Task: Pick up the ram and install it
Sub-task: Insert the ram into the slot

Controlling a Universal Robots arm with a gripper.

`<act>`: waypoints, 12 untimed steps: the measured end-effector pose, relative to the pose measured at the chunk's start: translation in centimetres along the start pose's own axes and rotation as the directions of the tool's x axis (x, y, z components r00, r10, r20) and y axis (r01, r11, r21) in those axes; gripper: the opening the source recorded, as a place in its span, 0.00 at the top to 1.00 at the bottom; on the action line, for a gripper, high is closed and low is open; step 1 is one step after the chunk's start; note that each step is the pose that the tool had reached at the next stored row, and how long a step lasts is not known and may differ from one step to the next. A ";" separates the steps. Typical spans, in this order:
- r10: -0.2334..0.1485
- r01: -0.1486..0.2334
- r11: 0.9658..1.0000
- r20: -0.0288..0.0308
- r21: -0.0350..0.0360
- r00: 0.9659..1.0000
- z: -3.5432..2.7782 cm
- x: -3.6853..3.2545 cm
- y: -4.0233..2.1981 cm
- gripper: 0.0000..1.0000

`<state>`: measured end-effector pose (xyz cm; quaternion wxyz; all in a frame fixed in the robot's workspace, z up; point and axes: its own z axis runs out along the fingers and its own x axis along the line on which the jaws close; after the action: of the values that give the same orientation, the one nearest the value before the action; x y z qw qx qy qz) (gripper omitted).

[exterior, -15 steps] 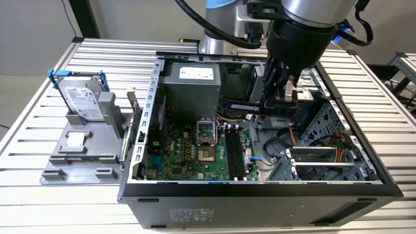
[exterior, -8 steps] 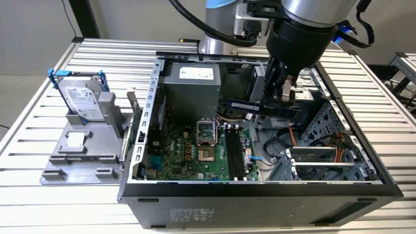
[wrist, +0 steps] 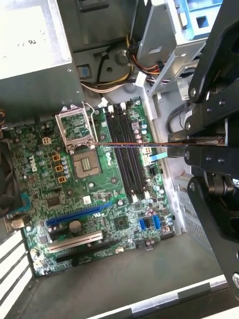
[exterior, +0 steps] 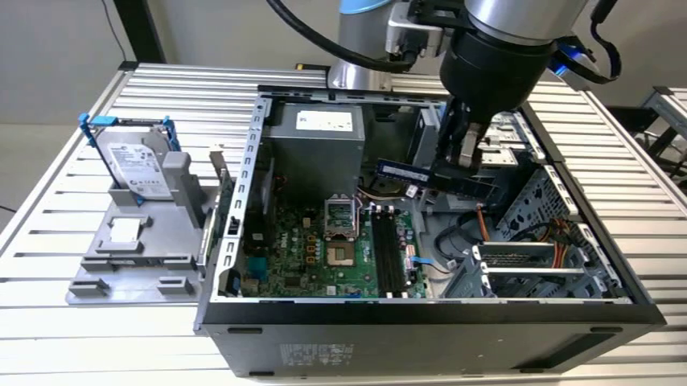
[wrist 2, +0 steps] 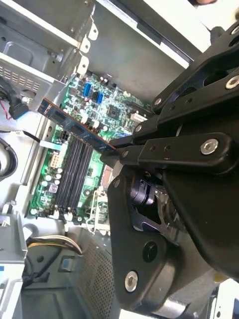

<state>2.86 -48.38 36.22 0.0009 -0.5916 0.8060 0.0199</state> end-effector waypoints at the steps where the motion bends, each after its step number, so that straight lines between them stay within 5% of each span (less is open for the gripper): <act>1: 0.011 -0.011 1.000 0.000 0.000 1.000 0.00 0.00 0.00 1.00; 6: 0.072 -0.072 0.997 0.002 0.002 0.997 0.00 0.00 0.00 1.00; 12: 0.146 -0.146 0.989 0.005 0.003 0.989 0.00 0.00 0.00 1.00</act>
<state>2.86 -48.38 36.22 0.0024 -0.5309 0.8472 0.0198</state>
